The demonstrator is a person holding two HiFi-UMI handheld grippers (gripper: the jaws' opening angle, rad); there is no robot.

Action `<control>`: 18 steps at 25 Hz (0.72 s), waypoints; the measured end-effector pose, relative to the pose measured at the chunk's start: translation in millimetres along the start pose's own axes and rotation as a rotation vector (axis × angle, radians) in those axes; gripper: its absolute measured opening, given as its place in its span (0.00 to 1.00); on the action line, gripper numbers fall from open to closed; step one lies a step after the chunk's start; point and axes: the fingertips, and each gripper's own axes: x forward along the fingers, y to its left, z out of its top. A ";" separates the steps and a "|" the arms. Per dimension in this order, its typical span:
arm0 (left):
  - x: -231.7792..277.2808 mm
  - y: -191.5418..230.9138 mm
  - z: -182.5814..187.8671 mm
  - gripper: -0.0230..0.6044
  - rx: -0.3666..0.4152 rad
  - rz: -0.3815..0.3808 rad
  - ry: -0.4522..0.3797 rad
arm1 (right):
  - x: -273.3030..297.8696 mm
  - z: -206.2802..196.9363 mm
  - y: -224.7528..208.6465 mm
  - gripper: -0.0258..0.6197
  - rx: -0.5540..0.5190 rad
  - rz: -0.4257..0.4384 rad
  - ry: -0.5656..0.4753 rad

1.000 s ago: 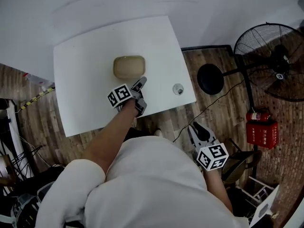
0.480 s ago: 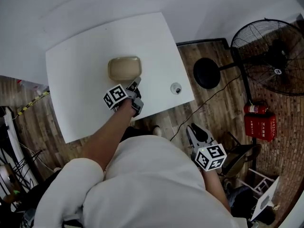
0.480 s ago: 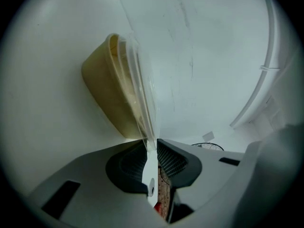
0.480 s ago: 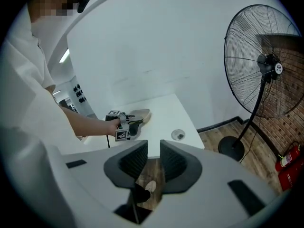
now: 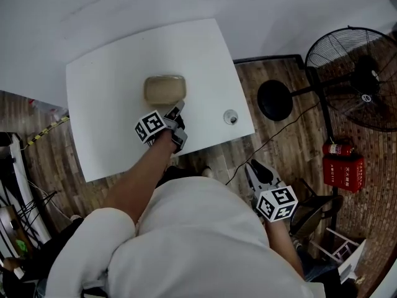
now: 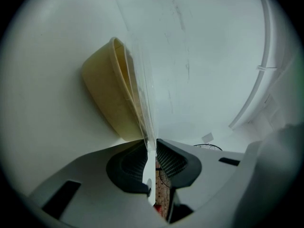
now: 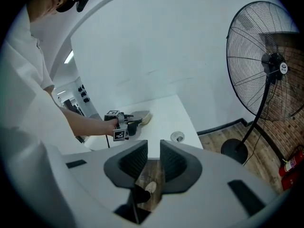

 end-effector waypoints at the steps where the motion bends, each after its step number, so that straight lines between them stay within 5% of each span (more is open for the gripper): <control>1: -0.2 0.8 -0.2 0.15 -0.002 0.004 -0.001 | 0.0 -0.4 -1.1 0.18 -0.001 0.007 -0.001; 18: -14.4 7.1 -19.4 0.15 -0.005 0.040 -0.044 | -11.7 -7.7 -16.4 0.18 -0.028 0.049 -0.003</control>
